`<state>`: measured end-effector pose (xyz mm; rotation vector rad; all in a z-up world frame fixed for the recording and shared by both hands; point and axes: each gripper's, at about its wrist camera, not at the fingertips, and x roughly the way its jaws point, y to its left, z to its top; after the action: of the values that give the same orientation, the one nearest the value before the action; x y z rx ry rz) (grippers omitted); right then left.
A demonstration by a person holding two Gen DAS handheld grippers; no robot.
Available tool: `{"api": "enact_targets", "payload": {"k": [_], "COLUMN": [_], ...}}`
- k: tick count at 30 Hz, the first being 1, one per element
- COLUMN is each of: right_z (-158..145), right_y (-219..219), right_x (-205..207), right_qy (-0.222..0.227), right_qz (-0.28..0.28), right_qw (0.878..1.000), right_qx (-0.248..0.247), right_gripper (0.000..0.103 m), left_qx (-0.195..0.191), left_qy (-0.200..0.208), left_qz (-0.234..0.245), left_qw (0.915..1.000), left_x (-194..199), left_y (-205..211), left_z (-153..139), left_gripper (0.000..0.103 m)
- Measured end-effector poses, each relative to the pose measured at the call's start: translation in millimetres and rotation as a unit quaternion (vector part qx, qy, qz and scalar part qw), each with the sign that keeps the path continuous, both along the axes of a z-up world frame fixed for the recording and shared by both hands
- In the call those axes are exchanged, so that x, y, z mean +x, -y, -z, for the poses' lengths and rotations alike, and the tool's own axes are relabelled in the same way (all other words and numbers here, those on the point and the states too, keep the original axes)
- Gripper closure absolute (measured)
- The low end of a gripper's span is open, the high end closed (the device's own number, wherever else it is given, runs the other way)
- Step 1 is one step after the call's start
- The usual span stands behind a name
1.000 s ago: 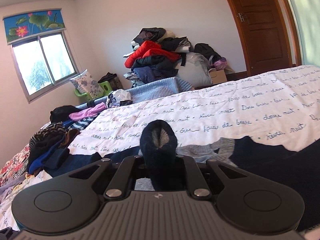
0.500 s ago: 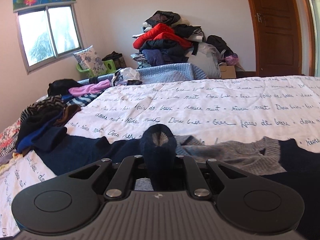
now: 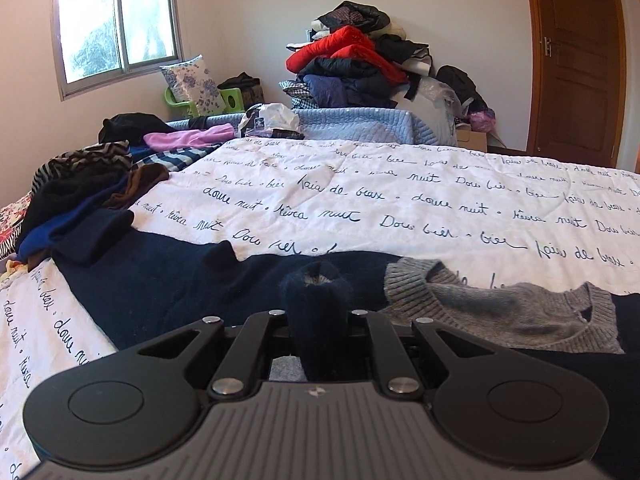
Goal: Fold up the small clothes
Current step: 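Carry the navy sleeve across the sweater body with the right gripper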
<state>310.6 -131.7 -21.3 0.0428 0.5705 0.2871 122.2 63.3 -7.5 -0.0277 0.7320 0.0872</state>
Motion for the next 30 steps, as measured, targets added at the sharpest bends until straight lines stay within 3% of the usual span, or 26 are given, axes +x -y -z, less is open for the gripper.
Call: {"api": "enact_targets", "payload": {"k": [7, 12, 14, 15, 17, 18, 19, 25, 28, 30], "right_z": [1.6, 11.8, 15.9, 17.8, 17.4, 15.0, 12.1, -9.3, -0.4, 11.7], "right_y": [-17.0, -23.8, -26.5, -28.2, -30.2, -30.1, -28.8, 0.3, 11.1, 3.6], "right_x": [8.9, 18.9, 21.3, 21.6, 19.2, 16.0, 12.8, -1.2, 5.5, 10.2], "right_qy": [0.006, -0.019, -0.03, -0.034, -0.032, -0.025, -0.019, -0.006, -0.057, -0.092], "right_qz": [-0.006, -0.005, -0.008, -0.012, -0.017, -0.021, -0.026, -0.038, -0.044, -0.058], "right_qw": [1.0, 1.0, 0.999, 0.999, 0.999, 0.999, 0.999, 0.998, 0.995, 0.993], "right_qx": [-0.015, -0.023, -0.029, -0.03, -0.037, -0.037, -0.031, 0.043, 0.076, 0.053], "right_gripper": [0.093, 0.092, 0.087, 0.08, 0.06, 0.042, 0.033, 0.033, 0.033, 0.033], "left_qx": [0.005, 0.004, 0.002, 0.002, 0.0, -0.001, 0.0, 0.006, 0.0, -0.007], "left_qy": [-0.002, -0.003, -0.005, -0.006, -0.007, -0.006, -0.006, -0.002, 0.0, -0.002], "left_qz": [0.002, 0.001, 0.001, 0.001, -0.001, -0.002, -0.003, -0.023, -0.034, -0.033], "left_qw": [1.0, 1.0, 1.0, 1.0, 1.0, 1.0, 1.0, 0.9997, 0.9994, 0.9994], "left_x": [0.7, 0.4, 1.4, 2.2, 3.3, 4.0, 4.7, 10.5, 14.7, 17.9], "left_y": [0.1, -1.9, -4.0, -5.2, -8.8, -11.1, -13.2, -33.6, -42.8, -46.3], "left_z": [1.4, -0.2, -1.1, -1.7, -3.2, -4.0, -4.8, -11.3, -14.2, -15.0], "left_gripper": [0.0, 0.0, 0.0, 0.0, 0.0, 0.0, 0.0, 0.0, 0.0, 0.0]}}
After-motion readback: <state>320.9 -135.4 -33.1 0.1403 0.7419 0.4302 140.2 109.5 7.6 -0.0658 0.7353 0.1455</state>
